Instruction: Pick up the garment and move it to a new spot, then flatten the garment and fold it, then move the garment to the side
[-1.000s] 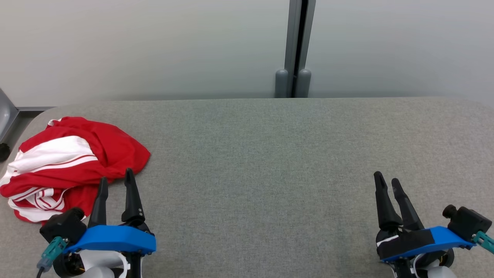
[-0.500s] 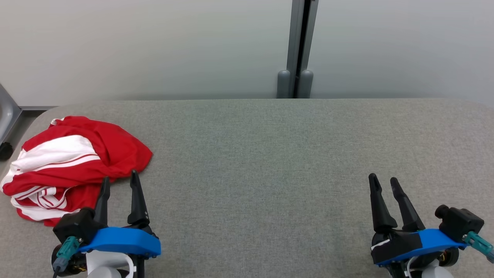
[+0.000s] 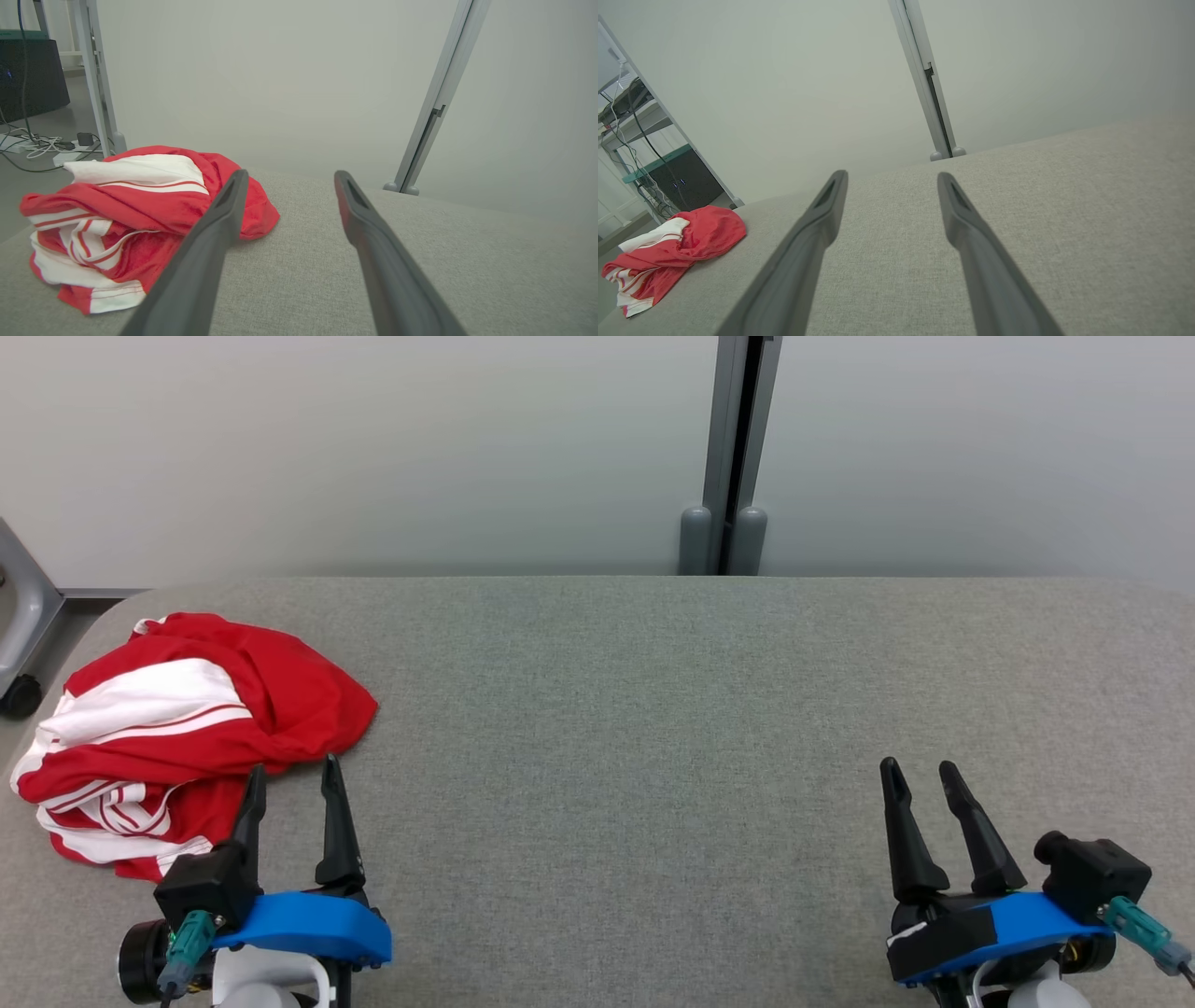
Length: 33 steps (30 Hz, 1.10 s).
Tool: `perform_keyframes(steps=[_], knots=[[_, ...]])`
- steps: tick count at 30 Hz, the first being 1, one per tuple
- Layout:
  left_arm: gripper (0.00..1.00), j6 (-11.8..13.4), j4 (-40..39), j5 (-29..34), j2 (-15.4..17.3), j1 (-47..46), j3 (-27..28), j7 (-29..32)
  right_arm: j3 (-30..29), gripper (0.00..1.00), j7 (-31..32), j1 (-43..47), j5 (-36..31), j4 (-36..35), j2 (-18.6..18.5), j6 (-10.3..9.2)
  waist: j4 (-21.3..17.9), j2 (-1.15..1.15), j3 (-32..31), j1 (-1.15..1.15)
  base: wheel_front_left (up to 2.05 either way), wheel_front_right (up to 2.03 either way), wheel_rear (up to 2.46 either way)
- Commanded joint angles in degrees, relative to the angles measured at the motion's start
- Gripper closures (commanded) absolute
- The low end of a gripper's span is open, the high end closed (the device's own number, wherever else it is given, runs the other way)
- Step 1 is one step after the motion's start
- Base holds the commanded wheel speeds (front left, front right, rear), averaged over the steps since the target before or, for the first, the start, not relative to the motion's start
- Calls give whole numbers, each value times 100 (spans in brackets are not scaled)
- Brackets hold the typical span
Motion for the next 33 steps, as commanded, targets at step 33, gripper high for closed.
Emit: perform_keyframes(steps=[33], knots=[[0, 158, 366, 943, 58, -40, -42, -307, -63, 0, -309, -43, -1171, 159, -50, 16, 79, 0, -74, 0, 0, 0, 0]])
